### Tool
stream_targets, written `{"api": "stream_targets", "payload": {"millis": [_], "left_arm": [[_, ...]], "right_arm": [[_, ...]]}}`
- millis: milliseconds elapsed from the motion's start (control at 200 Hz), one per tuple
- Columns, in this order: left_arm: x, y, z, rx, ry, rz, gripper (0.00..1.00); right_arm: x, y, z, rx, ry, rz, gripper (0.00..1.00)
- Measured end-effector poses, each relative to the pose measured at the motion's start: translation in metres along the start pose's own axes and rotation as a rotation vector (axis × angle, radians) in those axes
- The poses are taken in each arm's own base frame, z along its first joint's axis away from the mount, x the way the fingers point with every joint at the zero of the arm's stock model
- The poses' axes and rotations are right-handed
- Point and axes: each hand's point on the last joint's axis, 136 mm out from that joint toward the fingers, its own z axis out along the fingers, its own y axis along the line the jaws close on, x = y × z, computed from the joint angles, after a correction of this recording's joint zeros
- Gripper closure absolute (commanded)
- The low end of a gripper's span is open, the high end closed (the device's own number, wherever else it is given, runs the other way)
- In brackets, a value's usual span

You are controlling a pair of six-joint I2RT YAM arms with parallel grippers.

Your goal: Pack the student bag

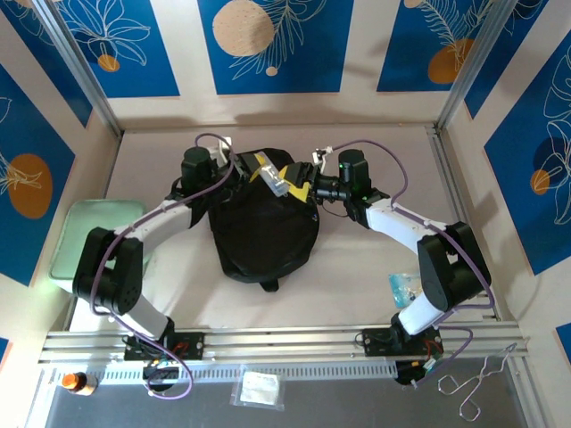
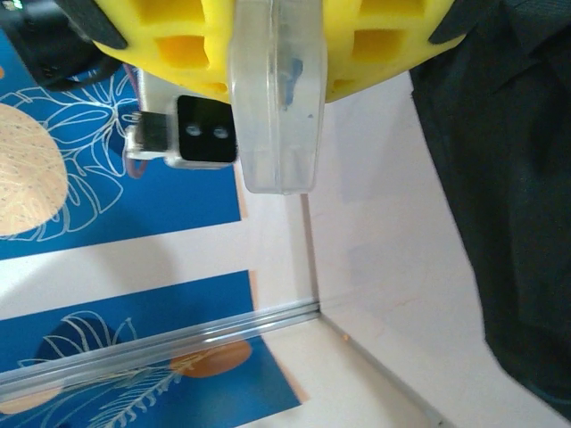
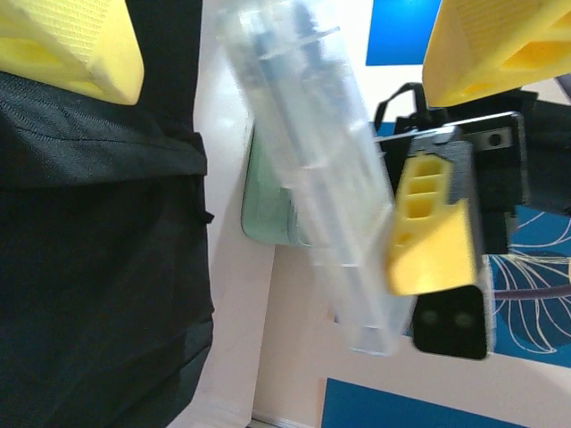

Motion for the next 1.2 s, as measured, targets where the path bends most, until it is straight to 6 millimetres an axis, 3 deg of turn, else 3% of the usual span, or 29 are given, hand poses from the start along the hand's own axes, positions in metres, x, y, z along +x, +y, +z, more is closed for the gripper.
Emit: {"api": "stream_targets", "payload": {"millis": [175,530,665,765,830,955,1055,1200], "left_arm": [[-0.003,-0.007,-0.002,0.023,-0.011,0.005,0.88],[-0.008,-0.006,-0.002,0.032,-0.022,-0.016,0.87],[-0.008,-0.003,-0.001,0.03,-0.02,-0.026,0.85],[-0.01,-0.003,-0.002,0.032,-0.023,-0.031,0.74],[-0.01,0.001,-0.002,0.018,-0.024,-0.021,0.59],[-0.008,0.028,-0.006,-0.096,-0.043,0.017,0.39],[-0.006,0.051,-0.018,-0.226,-0.063,0.074,0.32],[0.009,0.078,-0.035,-0.378,-0.048,0.145,0.29]], "right_arm": [[0.007,-0.007,0.011,-0.013,0.049,0.032,0.31],[0.007,0.019,0.025,-0.142,0.112,0.024,0.52],[0.009,0.022,0.026,-0.158,0.129,0.034,0.67],[0.008,0.025,0.025,-0.171,0.128,0.028,0.76],[0.007,0.028,0.023,-0.182,0.13,0.014,0.81],[0.008,0.021,0.022,-0.148,0.127,0.021,0.84],[0.009,0.005,0.017,-0.088,0.119,0.04,0.85],[-0.001,-0.009,-0.004,0.006,0.057,0.021,0.87]]}}
